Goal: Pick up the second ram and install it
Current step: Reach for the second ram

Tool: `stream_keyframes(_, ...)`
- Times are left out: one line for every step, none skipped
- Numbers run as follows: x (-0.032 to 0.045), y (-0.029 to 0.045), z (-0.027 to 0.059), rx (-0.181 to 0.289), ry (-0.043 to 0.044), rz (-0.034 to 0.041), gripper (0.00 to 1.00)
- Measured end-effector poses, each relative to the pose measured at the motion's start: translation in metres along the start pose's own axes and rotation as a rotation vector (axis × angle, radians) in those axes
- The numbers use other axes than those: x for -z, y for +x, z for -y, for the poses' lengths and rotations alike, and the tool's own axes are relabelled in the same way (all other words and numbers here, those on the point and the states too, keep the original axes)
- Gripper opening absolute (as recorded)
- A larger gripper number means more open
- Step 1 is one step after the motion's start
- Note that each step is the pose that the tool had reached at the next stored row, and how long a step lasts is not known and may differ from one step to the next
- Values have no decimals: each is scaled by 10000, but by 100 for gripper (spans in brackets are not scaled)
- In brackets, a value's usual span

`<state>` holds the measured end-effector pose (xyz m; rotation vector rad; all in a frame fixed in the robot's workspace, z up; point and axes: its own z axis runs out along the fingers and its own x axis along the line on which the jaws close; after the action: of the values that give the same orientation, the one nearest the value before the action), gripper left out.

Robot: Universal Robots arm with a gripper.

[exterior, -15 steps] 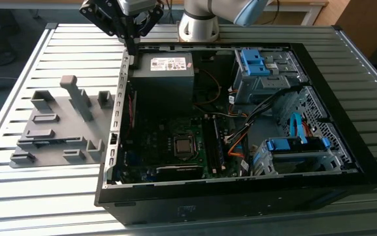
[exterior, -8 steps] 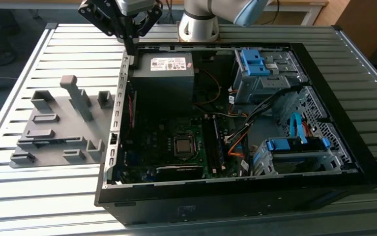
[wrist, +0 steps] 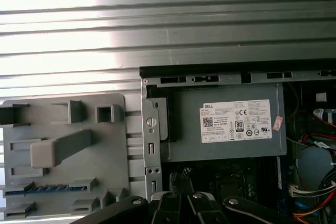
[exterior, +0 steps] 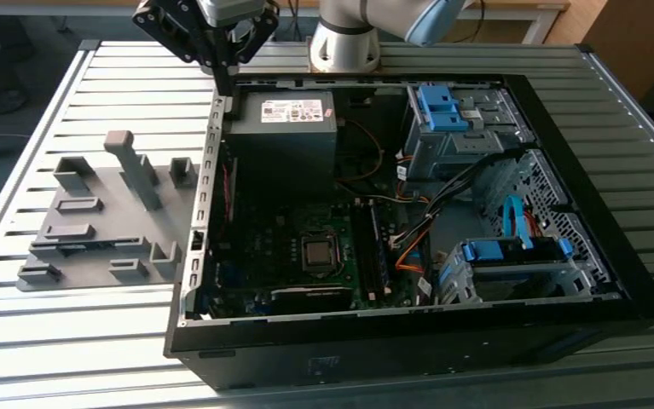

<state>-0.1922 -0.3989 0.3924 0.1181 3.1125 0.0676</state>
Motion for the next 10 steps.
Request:
stream_keyframes(0,6,1,1,0,0,11)
stream_keyframes(0,11,1,1,0,0,11)
stream_keyframes(0,16,1,1,0,0,11)
stream_keyframes(0,21,1,1,0,0,11)
stream_keyframes(0,26,2,1,0,0,11)
stream_keyframes(0,30,2,1,0,0,11)
stream_keyframes(0,34,2,1,0,0,11)
stream_keyframes(0,39,3,1,0,0,11)
stream_keyframes(0,45,4,1,-1,1,11)
stream_keyframes(0,51,4,1,0,0,11)
